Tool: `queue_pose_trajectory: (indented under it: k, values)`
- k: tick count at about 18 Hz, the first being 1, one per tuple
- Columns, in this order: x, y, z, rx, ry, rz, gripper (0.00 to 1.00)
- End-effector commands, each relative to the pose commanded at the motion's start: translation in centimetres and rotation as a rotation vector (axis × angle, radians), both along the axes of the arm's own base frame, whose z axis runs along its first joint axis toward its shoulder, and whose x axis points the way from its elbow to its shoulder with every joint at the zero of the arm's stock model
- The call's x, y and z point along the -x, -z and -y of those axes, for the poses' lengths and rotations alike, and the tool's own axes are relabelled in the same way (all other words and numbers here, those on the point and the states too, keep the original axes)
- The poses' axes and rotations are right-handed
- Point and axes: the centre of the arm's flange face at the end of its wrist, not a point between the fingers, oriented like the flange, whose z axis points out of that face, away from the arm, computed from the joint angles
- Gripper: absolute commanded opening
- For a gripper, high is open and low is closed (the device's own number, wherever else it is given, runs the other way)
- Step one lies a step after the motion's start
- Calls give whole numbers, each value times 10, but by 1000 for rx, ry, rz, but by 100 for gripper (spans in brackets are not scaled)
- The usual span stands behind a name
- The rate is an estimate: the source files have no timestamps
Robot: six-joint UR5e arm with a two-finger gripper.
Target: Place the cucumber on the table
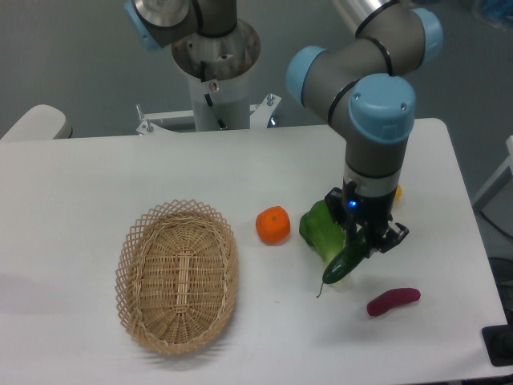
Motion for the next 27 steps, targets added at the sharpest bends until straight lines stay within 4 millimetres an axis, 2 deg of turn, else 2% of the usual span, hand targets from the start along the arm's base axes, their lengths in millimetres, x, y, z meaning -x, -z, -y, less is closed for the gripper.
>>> queue_pose_trajectory:
  k: [3, 5, 8, 11, 16, 20, 24, 27]
  values:
    - [-4, 4, -14, -1, -30, -8, 22]
    - [-10, 14, -29, -29, -109, -2, 22]
    - [-19, 35, -54, -79, -233, 2, 22]
    - [-26, 66, -72, -84, -331, 40, 22]
    - [-39, 100, -81, -68, -464, 106, 22]
    - [-58, 142, -81, 0, -459, 142, 22]
    - [-74, 161, -87, 31, -438, 159, 22]
    - [-78, 166, -87, 38, -430, 163, 23]
